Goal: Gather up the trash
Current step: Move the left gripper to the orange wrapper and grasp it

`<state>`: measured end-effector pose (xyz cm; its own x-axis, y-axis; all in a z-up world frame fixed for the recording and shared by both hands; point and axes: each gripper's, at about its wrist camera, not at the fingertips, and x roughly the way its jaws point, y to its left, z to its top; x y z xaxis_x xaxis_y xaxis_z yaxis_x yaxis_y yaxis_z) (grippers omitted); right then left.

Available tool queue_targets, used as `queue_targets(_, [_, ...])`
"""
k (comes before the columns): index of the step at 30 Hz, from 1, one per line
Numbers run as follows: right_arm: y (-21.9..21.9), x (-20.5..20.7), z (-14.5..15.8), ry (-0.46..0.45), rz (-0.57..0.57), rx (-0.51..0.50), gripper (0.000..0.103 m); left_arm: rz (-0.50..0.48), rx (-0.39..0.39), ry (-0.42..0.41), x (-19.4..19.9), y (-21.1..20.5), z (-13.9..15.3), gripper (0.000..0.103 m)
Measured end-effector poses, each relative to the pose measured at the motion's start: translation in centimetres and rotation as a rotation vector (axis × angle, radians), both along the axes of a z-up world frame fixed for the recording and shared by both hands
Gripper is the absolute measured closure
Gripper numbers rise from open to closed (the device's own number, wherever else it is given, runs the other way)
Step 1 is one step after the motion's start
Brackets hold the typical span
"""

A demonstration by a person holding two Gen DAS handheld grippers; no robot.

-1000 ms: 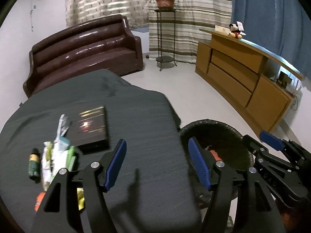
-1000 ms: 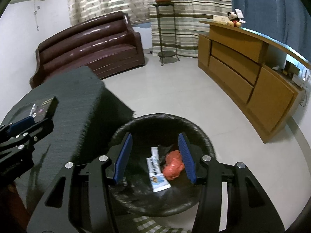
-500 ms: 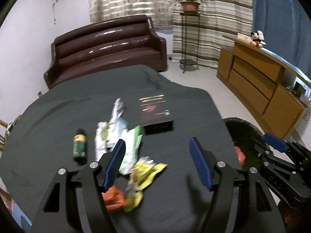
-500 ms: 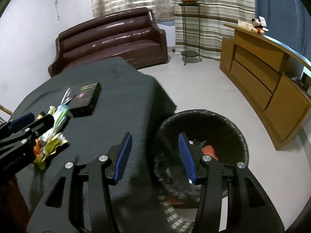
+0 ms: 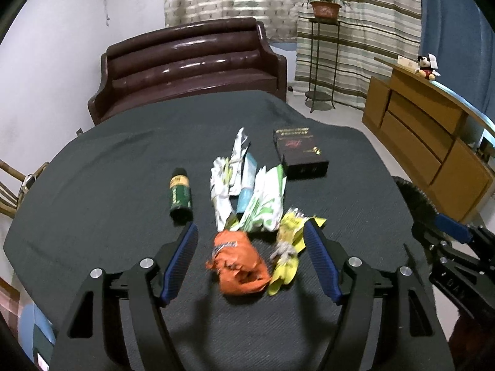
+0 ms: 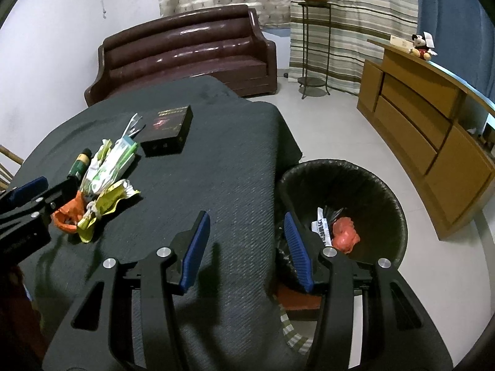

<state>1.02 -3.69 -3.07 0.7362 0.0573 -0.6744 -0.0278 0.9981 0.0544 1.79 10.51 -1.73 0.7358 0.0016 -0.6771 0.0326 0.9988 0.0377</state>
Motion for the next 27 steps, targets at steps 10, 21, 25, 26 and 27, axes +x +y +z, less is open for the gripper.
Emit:
queue_targets(10, [1.4, -0.6, -0.1, 0.006, 0.021, -0.015, 0.054, 0.010, -0.041, 0.054, -0.3, 1.8, -1.6, 0.034])
queue_targets(21, [2.7, -0.8, -0.4, 0.009, 0.039, -0.021, 0.054, -0.020, -0.059, 0.064, -0.7, 2.8, -2.2, 0.066])
queue_targets(25, [3.2, -0.8, -0.5, 0.013, 0.043, -0.019, 0.054, -0.033, -0.062, 0.057, -1.0, 3.1, -2.0, 0.067])
queue_targets(26, [3.3, -0.8, -0.5, 0.014, 0.045, -0.018, 0.054, -0.032, -0.061, 0.054, -1.1, 3.3, -2.0, 0.067])
queue_targets(27, [3.5, -0.8, -0.4, 0.013, 0.047, -0.017, 0.054, -0.031, -0.059, 0.049, -1.3, 3.4, -1.8, 0.067])
